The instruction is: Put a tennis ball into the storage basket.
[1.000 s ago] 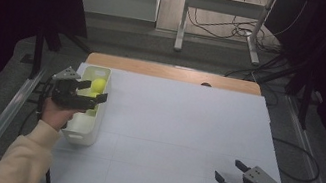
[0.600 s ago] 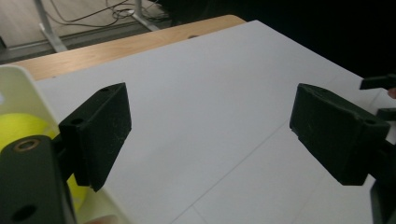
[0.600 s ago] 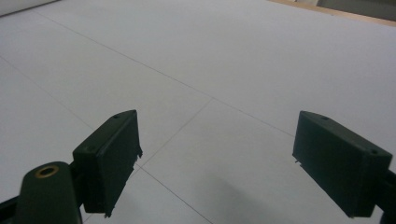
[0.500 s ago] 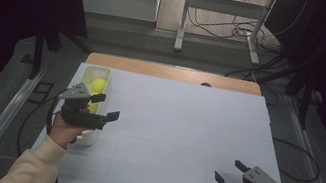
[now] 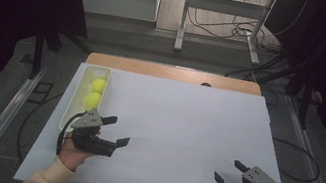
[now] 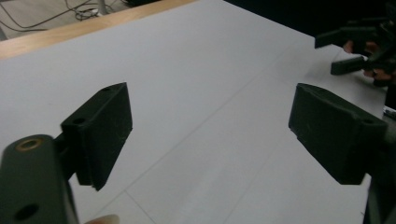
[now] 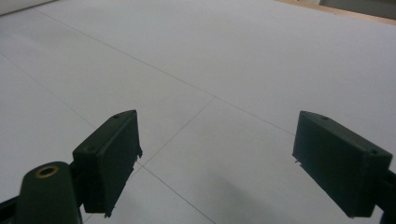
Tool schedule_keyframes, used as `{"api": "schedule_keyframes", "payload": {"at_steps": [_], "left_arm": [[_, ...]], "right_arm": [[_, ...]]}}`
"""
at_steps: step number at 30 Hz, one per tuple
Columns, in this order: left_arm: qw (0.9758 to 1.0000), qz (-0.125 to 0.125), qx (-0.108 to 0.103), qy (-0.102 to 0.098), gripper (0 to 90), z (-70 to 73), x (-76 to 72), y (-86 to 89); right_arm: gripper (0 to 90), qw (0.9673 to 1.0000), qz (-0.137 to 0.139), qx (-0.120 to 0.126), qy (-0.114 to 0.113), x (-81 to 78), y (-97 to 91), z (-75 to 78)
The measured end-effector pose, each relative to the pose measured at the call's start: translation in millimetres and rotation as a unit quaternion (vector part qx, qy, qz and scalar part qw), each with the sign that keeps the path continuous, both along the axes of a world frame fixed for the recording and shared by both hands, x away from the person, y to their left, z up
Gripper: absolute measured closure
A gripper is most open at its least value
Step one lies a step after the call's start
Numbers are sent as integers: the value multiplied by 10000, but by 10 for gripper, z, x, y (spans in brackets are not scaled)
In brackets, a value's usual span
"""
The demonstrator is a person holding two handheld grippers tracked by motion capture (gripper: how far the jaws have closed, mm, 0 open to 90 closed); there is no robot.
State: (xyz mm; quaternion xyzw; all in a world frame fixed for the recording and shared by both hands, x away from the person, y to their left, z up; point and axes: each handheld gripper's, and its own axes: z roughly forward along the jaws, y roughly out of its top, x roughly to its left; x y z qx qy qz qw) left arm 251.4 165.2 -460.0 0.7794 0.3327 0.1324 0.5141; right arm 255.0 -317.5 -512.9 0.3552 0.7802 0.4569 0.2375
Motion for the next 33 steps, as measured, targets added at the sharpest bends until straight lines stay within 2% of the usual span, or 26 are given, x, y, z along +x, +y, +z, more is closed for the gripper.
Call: {"api": "schedule_keyframes", "payload": {"at_steps": [2, 6, 10, 11, 16, 17, 19, 20, 23, 26, 33], "left_arm": [[10000, -76, -3, 11, 156, -61, -88, -46], [10000, -79, 26, 29, 152, -133, -163, -57], [9998, -132, 102, 74, 155, -200, -200, -45], [9998, -112, 92, 105, 155, -260, -212, -11], [9998, -21, 114, 135, 154, -359, -223, 47], [9999, 9, 121, 100, 154, -381, -235, 60], [9997, 68, 187, -107, 155, -424, -277, 92], [9997, 31, 219, -140, 155, -451, -295, 109], [9996, 4, 263, -58, 154, -517, -315, 144], [9995, 66, 322, 30, 153, -572, -301, 179], [9996, 127, 206, 137, 153, -610, -258, 209]], "right_arm": [[151, 10000, -4, 1, -1, -2, -1, 2], [151, 10000, 4, -10, 2, -6, 4, 3], [151, 10000, 19, 19, 3, -9, 2, 4], [150, 10000, 20, 27, 12, -5, -3, 1], [150, 10000, 60, 30, 18, -13, 4, 1], [150, 10000, 60, 30, 18, -13, 4, 1], [148, 9999, 78, 58, 52, -19, 5, 5], [149, 9998, 100, 169, 85, -21, 7, 8], [149, 9994, 189, 271, 118, -32, 19, 17], [148, 9993, 238, 258, 130, -36, 30, 12], [149, 9992, 283, 242, 158, -28, 38, 2]]}}
